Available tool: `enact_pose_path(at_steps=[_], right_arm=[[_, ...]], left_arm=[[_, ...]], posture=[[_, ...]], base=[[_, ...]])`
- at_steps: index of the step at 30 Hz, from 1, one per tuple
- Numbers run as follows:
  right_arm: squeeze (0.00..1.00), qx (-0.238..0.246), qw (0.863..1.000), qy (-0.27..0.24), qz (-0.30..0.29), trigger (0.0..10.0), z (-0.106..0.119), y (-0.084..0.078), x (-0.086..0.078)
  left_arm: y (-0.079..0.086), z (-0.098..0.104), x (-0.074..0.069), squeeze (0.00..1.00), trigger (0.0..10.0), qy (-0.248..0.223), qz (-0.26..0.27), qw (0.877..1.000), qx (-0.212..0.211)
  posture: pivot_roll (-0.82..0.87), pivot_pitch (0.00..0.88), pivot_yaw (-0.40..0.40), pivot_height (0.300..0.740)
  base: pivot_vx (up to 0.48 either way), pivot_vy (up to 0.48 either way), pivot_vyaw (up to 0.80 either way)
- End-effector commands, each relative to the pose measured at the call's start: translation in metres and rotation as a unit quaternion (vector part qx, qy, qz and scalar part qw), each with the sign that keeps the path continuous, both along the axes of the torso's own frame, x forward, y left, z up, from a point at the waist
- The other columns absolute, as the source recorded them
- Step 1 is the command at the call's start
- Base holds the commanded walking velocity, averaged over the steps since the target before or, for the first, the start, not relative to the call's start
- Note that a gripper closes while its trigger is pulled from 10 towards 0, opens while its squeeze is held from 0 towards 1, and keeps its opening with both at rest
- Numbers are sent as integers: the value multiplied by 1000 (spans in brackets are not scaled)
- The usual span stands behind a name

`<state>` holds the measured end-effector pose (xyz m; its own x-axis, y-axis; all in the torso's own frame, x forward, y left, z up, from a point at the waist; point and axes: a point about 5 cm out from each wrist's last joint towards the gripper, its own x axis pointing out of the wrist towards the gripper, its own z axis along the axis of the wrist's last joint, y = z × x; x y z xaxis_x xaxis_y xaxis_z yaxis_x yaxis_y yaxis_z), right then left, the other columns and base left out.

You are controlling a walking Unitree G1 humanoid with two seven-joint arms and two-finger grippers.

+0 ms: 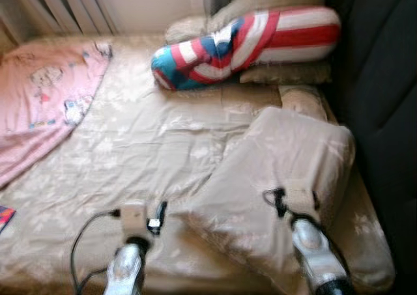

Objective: Clean up the room

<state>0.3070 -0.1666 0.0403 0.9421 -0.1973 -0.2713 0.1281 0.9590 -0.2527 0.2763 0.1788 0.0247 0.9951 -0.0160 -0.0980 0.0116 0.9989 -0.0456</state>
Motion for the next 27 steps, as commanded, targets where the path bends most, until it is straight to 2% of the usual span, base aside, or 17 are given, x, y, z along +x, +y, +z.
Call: enact_pose_path(at_steps=[1, 7, 8, 9, 10, 19, 22, 24, 27], right_arm=[[0, 5, 1000, 1, -3, 10000, -2, 7, -3], [0, 13, 999, 0, -48, 10000, -3, 6, -7], [0, 10, 997, 18, -68, 10000, -5, 5, -9], [616, 16, 996, 32, -87, 10000, -7, 5, -11], [1000, 21, 993, 40, -106, 10000, -9, 5, -13], [1000, 66, 988, 43, -135, 10000, -12, 9, -18], [1000, 77, 987, 91, -109, 10000, -14, 12, -17], [1000, 49, 987, 114, -104, 10000, -14, 11, -17], [1000, 24, 979, 151, -135, 10000, -14, 9, -20]], left_arm=[[9, -6, -7, 0, 10000, 14, 14, 1000, 2], [10, -6, -8, 0, 10000, 15, 14, 1000, 4], [10, -6, -8, 0, 10000, 16, 14, 1000, 4], [10, -6, -8, 0, 10000, 16, 13, 1000, 4], [10, -6, -9, 0, 10000, 17, 12, 1000, 4], [12, -7, -10, 0, 10000, 20, 11, 1000, 8], [13, -7, -9, 0, 10000, 22, 10, 1000, 10], [13, -8, -9, 0, 10000, 24, 10, 1000, 10], [13, -9, -9, 0, 10000, 27, 9, 1000, 10]], posture=[[8, 176, -11, 711], [8, 179, -12, 711], [7, 179, -11, 711], [7, 179, -12, 711], [8, 181, -11, 711], [4, 184, -7, 711], [3, 184, -3, 711], [1, 185, -2, 711], [1, 184, -2, 711]], base=[[0, 0, 0], [0, 0, 0], [0, 0, 0], [0, 0, 0], [0, 0, 0], [0, 0, 0], [0, 0, 0], [0, 0, 0], [0, 0, 0]])
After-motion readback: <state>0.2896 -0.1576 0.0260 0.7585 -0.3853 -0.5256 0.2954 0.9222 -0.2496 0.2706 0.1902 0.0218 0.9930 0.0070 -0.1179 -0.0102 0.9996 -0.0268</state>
